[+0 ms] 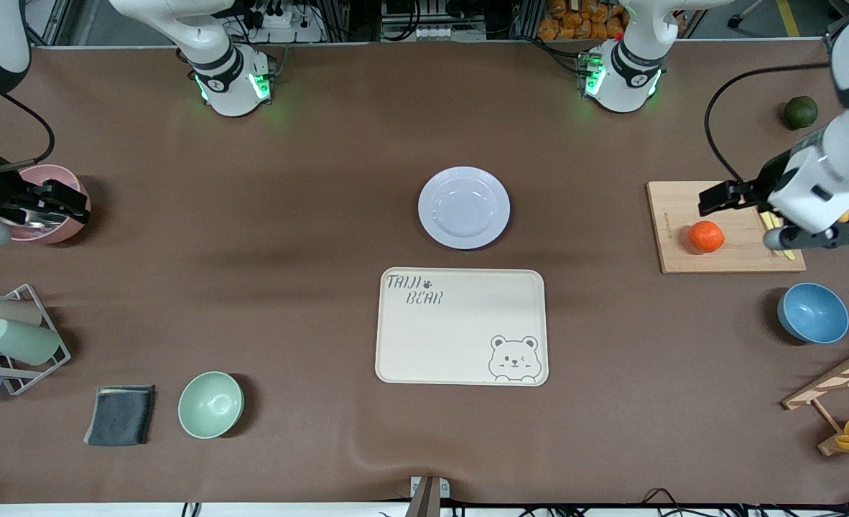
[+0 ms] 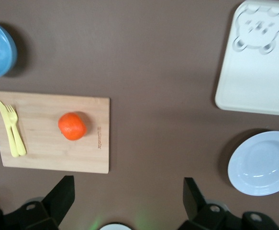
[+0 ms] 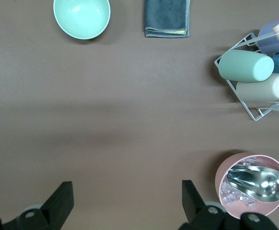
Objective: Place orange and plate with both arms
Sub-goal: 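Lower the left gripper over the orange on the cutting board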
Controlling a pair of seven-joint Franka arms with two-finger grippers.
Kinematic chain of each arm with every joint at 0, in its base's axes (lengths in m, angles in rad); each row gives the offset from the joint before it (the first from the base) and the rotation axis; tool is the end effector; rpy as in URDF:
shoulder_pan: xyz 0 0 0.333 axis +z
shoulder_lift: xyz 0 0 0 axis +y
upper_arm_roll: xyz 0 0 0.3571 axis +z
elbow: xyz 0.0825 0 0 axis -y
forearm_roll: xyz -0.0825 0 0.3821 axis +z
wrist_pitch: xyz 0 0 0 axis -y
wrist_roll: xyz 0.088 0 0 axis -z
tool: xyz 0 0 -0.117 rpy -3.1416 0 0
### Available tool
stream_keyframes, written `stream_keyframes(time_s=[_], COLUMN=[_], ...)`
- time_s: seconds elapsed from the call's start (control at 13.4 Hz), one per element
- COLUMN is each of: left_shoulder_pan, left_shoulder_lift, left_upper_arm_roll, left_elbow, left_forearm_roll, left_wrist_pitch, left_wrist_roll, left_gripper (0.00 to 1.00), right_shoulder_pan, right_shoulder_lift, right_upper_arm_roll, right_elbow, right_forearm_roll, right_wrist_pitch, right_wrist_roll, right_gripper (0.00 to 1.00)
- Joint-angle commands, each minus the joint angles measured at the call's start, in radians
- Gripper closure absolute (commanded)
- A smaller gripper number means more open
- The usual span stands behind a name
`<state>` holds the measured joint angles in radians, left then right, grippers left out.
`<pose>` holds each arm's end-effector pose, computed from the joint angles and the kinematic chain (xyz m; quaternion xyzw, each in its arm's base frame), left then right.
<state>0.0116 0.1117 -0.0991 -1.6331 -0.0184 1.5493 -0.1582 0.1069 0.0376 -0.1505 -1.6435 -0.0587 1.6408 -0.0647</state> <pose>0.5737 -0.0496 0.5623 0.9945 0.0356 -0.0984 0.0027 0.5671 -0.0296 0.6067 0.9992 0.0132 -0.0216 0.0309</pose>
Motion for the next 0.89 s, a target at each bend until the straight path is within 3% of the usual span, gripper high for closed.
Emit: stream_keyframes(time_s=[0.0,0.37,0.6,0.82], left_shoulder_pan=[0.011,0.102,0.113,0.155], left_shoulder_lift=[0.0,-0.033,-0.035,-0.032], left_upper_arm_roll=[-0.004,-0.005,-0.004,-0.005], left_elbow=[-0.109,-0.29,-0.369,-0.491], left_forearm_roll=[0.066,0.092,0.097,0.166], left_wrist_pitch=[0.011,0.191,0.297,0.483], left_wrist_roll=[-0.005,0.117,0.117,0.12], left_gripper=[0.0,0.0,0.0,0.0], right_shoulder_pan=[0.019,0.02,0.011,0.016], right_shoulder_lift=[0.004,0.018,0.021,0.022], right_upper_arm_roll=[-0.012,-0.012,-0.012,-0.012], right_elbow=[0.007,0.005,0.007,0.005], right_forearm_roll=[0.0,0.005,0.056,0.056], right_wrist_pitch=[-0.009,-0.009,-0.019,-0.021], right_wrist_roll=[0.019,0.016,0.011,0.013], right_gripper=[0.0,0.0,0.0,0.0])
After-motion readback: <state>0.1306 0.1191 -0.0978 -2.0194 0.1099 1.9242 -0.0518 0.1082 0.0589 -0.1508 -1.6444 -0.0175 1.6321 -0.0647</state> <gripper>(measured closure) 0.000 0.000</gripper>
